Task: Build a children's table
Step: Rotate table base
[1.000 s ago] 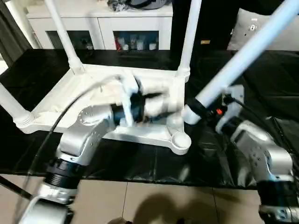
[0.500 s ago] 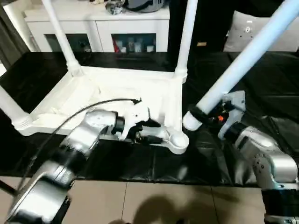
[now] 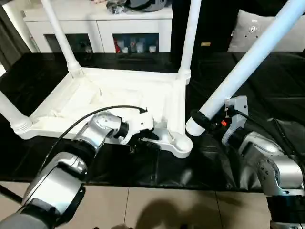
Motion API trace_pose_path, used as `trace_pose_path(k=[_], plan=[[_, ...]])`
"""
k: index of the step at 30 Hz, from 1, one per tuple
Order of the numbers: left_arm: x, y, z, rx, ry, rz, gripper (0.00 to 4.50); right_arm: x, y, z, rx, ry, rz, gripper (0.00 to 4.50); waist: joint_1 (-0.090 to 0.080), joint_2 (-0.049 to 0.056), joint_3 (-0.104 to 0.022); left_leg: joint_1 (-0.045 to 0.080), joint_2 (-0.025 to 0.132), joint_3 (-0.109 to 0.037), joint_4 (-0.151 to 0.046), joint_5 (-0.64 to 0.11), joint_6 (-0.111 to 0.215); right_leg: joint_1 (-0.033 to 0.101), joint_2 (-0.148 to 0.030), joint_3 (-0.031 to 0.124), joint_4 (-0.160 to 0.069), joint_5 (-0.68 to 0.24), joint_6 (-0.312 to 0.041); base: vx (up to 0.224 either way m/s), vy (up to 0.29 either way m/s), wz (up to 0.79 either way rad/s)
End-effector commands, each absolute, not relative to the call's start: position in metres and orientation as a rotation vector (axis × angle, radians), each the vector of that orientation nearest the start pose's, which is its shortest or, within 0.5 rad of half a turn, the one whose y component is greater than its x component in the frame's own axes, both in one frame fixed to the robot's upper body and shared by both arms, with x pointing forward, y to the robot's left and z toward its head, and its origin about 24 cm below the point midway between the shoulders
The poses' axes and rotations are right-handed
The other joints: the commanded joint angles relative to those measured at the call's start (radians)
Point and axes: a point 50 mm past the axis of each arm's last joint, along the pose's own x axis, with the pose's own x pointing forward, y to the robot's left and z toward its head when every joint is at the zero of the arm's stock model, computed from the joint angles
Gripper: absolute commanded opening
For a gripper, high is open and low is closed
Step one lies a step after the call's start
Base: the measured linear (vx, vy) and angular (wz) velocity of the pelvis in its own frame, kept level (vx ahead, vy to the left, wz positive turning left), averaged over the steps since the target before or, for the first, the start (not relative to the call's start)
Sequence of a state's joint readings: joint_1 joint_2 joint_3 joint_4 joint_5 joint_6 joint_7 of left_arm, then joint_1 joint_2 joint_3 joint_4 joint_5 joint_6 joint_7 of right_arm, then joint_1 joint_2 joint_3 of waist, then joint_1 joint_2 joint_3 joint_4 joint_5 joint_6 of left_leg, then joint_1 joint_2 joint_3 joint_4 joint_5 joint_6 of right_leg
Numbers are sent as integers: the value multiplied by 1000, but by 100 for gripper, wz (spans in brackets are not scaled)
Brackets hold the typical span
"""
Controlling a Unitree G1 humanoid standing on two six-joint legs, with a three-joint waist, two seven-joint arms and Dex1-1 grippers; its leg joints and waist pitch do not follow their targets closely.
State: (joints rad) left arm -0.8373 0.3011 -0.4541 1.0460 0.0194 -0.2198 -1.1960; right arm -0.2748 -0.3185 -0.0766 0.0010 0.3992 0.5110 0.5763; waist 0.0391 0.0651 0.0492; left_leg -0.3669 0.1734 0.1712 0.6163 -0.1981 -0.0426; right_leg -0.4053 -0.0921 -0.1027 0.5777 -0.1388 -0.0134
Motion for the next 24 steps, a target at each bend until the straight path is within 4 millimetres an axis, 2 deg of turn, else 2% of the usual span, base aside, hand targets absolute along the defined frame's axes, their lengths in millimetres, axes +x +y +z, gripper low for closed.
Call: trace_pose_path(k=[1, 3, 5, 6, 9, 12, 15, 17, 20, 22, 23, 24], plan=[[343, 111, 56, 568, 421, -1450, 94, 294, -175, 96, 136, 159, 624, 190, 5, -12, -72, 4, 39, -16, -78, -226, 39, 64, -64, 44, -79, -377, -168, 0, 0, 0], [343, 111, 55, 539, 437, -1465, 76, 293, -174, 95, 133, 164, 630, 190, 6, -15, -71, 5, 38, -15, -78, -221, 43, 63, -64, 44, -81, -381, -167, 0, 0, 0], [342, 113, 52, 550, 462, -1473, 72, 292, -173, 94, 131, 167, 633, 190, 8, -13, -72, 6, 41, -17, -79, -222, 42, 63, -65, 44, -79, -382, -168, 0, 0, 0], [341, 113, 51, 554, 468, -1472, 49, 292, -173, 94, 131, 167, 634, 190, 9, -14, -72, 5, 41, -18, -79, -221, 43, 64, -66, 44, -79, -378, -168, 0, 0, 0], [342, 118, 44, 538, 543, -1416, 29, 293, -170, 95, 131, 167, 642, 190, 7, -14, -72, 5, 42, -17, -80, -218, 45, 64, -66, 45, -76, -357, -179, 0, 0, 0], [343, 119, 41, 487, 578, -1367, 16, 292, -168, 96, 130, 166, 647, 190, 7, -15, -70, 4, 42, -17, -80, -222, 43, 66, -67, 44, -77, -379, -180, 0, 0, 0], [345, 115, 37, 393, 599, -1269, 10, 291, -167, 95, 130, 172, 653, 190, 0, -16, -66, 3, 39, -16, -80, -239, 43, 65, -66, 40, -84, -433, -166, 0, 0, 0], [344, 112, 33, 321, 607, -1230, 0, 290, -165, 94, 127, 181, 659, 190, -2, -22, -65, 2, 35, -18, -77, -238, 48, 65, -66, 37, -94, -492, -141, 0, 0, 0], [342, 109, 29, 276, 606, -1207, 0, 289, -163, 92, 121, 192, 669, 190, -5, -23, -65, -2, 33, -17, -75, -226, 55, 65, -64, 34, -95, -507, -125, 0, 0, 0], [338, 106, 26, 281, 590, -1224, 0, 289, -161, 91, 115, 201, 680, 190, -7, -22, -65, 3, 33, -16, -75, -231, 63, 58, -62, 33, -100, -519, -119, 0, 0, 0], [336, 105, 25, 285, 581, -1234, 0, 289, -160, 91, 113, 205, 686, 190, -8, -27, -64, 5, 33, -15, -75, -236, 65, 55, -61, 33, -102, -529, -115, 0, 0, 0], [335, 105, 26, 291, 567, -1242, 0, 289, -160, 90, 112, 206, 688, 190, -8, -28, -62, 5, 33, -15, -76, -246, 67, 53, -61, 32, -105, -564, -102, 0, 0, 0]])
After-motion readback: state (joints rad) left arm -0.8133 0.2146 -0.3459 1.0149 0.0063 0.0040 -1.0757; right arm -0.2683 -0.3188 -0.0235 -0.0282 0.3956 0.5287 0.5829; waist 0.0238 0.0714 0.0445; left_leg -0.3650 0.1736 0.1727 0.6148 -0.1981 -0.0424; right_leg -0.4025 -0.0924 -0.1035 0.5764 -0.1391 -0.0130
